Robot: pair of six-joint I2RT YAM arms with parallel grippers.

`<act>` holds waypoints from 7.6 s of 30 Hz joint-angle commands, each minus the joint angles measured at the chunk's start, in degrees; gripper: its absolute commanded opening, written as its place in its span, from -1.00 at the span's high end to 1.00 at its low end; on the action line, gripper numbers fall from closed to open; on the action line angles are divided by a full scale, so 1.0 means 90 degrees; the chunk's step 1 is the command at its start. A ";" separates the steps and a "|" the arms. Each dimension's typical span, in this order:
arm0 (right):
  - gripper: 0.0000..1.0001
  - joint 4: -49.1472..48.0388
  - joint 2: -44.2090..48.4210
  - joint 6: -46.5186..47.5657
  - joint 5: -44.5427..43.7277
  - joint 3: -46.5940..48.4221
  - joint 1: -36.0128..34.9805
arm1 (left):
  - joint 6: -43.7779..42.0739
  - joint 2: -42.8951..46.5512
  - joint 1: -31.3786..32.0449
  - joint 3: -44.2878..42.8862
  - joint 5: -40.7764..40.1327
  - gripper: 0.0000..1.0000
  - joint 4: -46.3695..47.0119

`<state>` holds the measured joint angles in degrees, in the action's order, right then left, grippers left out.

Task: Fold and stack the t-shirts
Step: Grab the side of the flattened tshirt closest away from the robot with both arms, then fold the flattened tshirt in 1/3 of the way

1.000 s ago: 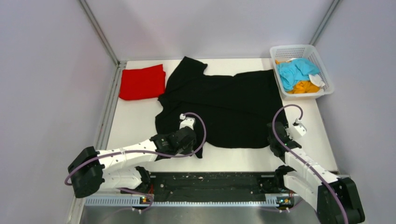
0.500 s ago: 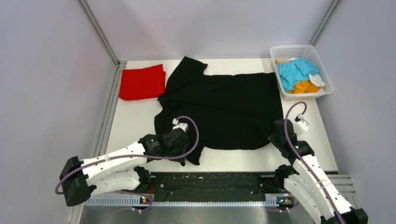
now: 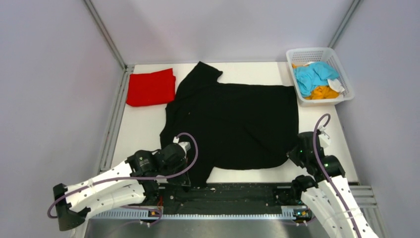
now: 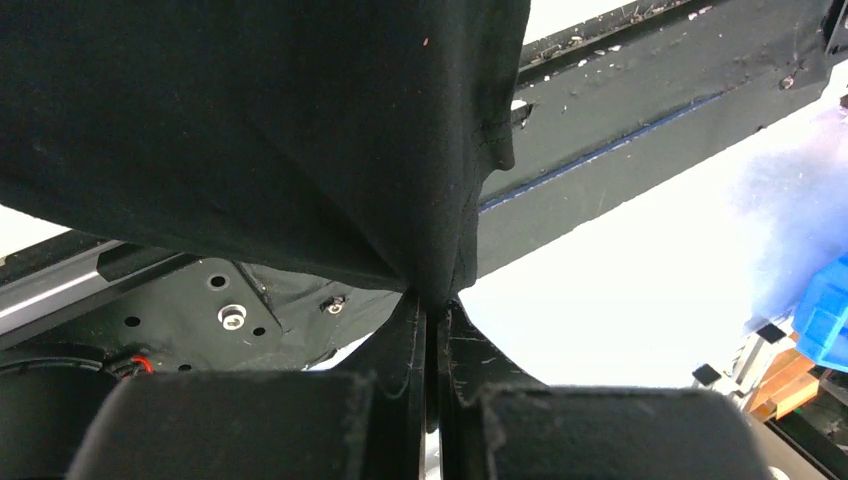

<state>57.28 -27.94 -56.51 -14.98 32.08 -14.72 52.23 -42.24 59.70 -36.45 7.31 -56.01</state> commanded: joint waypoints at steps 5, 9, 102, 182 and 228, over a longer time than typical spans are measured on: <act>1.00 -0.0004 -0.0353 0.0148 0.0205 0.0018 0.0044 | -0.0161 -0.0283 0.0013 -0.0028 -0.0206 1.00 0.1080; 1.00 -0.0277 -0.0721 0.0243 -0.0032 0.0020 0.0049 | -0.0354 -0.0529 -0.0014 -0.0111 -0.0657 1.00 0.1938; -0.98 -0.3987 -0.5530 0.3437 -0.1199 0.1889 0.0737 | -0.1318 -0.3870 -0.4973 -0.0559 0.0068 -0.98 0.5184; -0.98 -0.4986 -0.4800 0.2989 0.0372 0.0599 -0.1348 | -0.0732 -0.4120 -0.4827 -0.0727 -0.0650 -0.98 0.4811; -0.98 -0.5358 -0.2087 0.3113 -0.1862 -0.0533 -0.1353 | -0.2798 -0.6038 -0.4720 -0.5093 -0.1199 -0.98 0.3733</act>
<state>10.63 -47.35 -29.56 -30.94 27.73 -26.22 35.31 -81.47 16.40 -67.81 0.05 -22.13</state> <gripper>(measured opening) 0.988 0.990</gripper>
